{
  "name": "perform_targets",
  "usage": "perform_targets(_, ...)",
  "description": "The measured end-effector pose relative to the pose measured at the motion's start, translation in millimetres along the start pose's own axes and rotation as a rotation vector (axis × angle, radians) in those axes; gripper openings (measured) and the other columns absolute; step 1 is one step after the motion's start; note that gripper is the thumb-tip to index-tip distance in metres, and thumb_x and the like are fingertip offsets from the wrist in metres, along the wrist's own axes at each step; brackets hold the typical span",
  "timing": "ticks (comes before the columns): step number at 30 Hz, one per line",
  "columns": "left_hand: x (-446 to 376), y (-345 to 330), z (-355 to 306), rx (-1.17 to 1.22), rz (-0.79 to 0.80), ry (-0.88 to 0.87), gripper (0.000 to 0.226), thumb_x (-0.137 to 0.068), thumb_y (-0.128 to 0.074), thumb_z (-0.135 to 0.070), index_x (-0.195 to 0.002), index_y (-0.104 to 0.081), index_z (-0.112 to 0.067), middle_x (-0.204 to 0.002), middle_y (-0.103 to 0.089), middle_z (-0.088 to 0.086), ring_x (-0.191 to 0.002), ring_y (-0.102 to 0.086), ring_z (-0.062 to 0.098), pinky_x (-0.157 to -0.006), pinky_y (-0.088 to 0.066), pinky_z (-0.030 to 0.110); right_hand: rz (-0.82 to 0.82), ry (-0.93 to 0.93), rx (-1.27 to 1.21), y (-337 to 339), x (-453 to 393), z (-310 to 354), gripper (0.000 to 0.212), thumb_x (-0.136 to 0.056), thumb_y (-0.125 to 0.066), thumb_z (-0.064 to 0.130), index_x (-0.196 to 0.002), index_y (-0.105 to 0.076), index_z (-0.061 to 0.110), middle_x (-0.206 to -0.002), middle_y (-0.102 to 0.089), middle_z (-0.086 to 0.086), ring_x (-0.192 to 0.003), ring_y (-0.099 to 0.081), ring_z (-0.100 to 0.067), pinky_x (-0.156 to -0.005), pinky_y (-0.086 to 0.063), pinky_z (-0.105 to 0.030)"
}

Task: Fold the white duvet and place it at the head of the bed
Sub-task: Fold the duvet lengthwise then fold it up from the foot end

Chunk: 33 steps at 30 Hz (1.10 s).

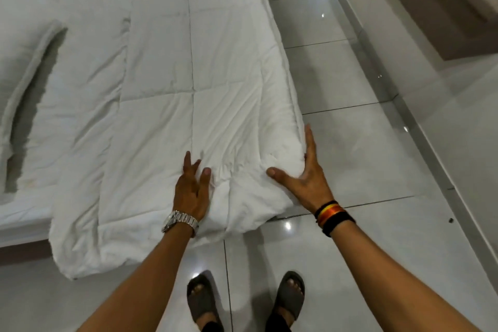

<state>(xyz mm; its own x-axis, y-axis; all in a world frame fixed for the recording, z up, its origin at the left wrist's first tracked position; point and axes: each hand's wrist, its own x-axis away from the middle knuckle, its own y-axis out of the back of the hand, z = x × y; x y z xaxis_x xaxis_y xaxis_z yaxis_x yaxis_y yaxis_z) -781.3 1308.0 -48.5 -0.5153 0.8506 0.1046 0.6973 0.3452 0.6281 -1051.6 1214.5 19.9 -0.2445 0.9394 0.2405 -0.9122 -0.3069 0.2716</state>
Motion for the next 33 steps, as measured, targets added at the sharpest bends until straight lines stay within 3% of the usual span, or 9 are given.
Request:
perform_targets(2, 2.6, 0.3, -8.9, -0.015, 0.013, 0.014, 0.092, -0.091, -0.029, -0.086, -0.165, -0.009, -0.037, -0.156, -0.052, 0.001, -0.139, -0.054, 0.026, -0.116, -0.042, 0.046, 0.071, -0.038, 0.051, -6.2, 1.6, -2.8, 0.136, -0.055, -0.087, 0.078, -0.155, 0.004, 0.066, -0.151, -0.032, 0.038, -0.131, -0.043, 0.000, -0.107, -0.039, -0.027)
perform_targets(4, 7.5, -3.4, -14.1, -0.051, 0.019, -0.004, 0.093, -0.091, -0.030, -0.084, -0.166, -0.010, -0.034, -0.157, -0.051, 0.003, -0.138, -0.054, 0.026, -0.116, -0.040, 0.040, 0.052, -0.090, 0.123, -14.2, 6.2, -7.8, 0.135, -0.058, -0.087, 0.076, -0.158, 0.001, 0.057, -0.159, -0.039, 0.016, -0.130, -0.047, -0.011, -0.101, -0.041, -0.028)
perform_targets(8, 19.7, -8.3, -22.1, -0.090, -0.010, -0.020, 0.089, -0.094, -0.028, -0.078, -0.167, -0.014, -0.028, -0.158, -0.049, 0.004, -0.143, -0.049, 0.030, -0.119, -0.037, 0.049, -0.139, -0.128, -0.015, -24.0, 27.7, -11.9, 0.109, -0.057, -0.088, 0.077, -0.149, -0.038, 0.046, -0.121, -0.061, 0.031, -0.103, -0.061, 0.002, -0.083, -0.048, -0.015)
perform_targets(11, 34.1, -7.4, -28.4, -0.098, -0.035, -0.045, 0.086, -0.097, -0.030, -0.074, -0.166, -0.020, -0.024, -0.157, -0.051, 0.004, -0.140, -0.052, 0.029, -0.116, -0.042, 0.047, -0.258, -0.261, -0.292, -2.3, 66.5, -38.8, 0.076, -0.060, -0.092, 0.069, -0.122, -0.069, 0.033, -0.111, -0.078, 0.015, -0.101, -0.075, -0.009, -0.085, -0.063, -0.026)
perform_targets(13, 49.5, -4.4, -31.5, -0.121, 0.007, -0.059, 0.083, -0.100, -0.035, -0.071, -0.166, -0.020, -0.023, -0.156, -0.052, 0.006, -0.138, -0.055, 0.028, -0.115, -0.045, 0.044, -0.218, -0.426, -0.288, 11.7, 92.7, -60.8, 0.066, -0.066, -0.090, 0.065, -0.115, -0.074, 0.024, -0.113, -0.079, 0.001, -0.101, -0.075, -0.021, -0.091, -0.063, -0.037)
perform_targets(16, 88.5, 11.0, -19.8, -0.186, 0.077, -0.090, 0.086, -0.099, -0.038, -0.071, -0.167, -0.013, -0.023, -0.156, -0.052, 0.010, -0.137, -0.055, 0.031, -0.114, -0.045, 0.044, -0.220, -0.490, -0.023, 14.0, 107.6, -72.6, 0.088, -0.065, -0.083, 0.071, -0.129, -0.064, 0.014, -0.125, -0.072, -0.008, -0.110, -0.069, -0.029, -0.102, -0.056, -0.045)
perform_targets(20, 120.0, 54.0, 16.7, -0.192, 0.042, -0.007, 0.089, -0.096, -0.035, -0.077, -0.167, -0.013, -0.026, -0.159, -0.048, 0.011, -0.137, -0.055, 0.032, -0.114, -0.044, 0.047, -0.143, -0.408, 0.271, -8.2, 102.5, -55.2, 0.138, -0.062, -0.070, 0.086, -0.167, -0.013, 0.015, -0.167, -0.034, -0.014, -0.150, -0.038, -0.037, -0.121, -0.036, -0.052)
perform_targets(26, 86.5, 119.7, 81.1, -0.223, -0.207, 0.190, 0.091, -0.099, -0.043, -0.069, -0.165, -0.021, -0.010, -0.164, -0.036, 0.021, -0.149, -0.038, 0.038, -0.121, -0.032, 0.053, -0.127, -0.160, 0.621, -50.8, 55.3, -57.6, 0.110, -0.083, -0.051, 0.085, -0.167, -0.012, 0.025, -0.175, -0.006, -0.012, -0.160, -0.013, -0.035, -0.126, -0.017, -0.060)
perform_targets(33, -7.9, 187.1, 135.8, -0.257, -0.390, 0.474, 0.108, -0.091, -0.059, -0.069, -0.165, -0.014, -0.004, -0.167, -0.023, 0.028, -0.154, -0.020, 0.046, -0.125, -0.017, 0.056, -0.187, -0.252, 0.649, -58.0, -41.3, -65.8, 0.113, -0.078, -0.041, 0.092, -0.167, 0.000, 0.035, -0.174, 0.006, -0.020, -0.161, 0.003, -0.037, -0.124, 0.001, -0.066)
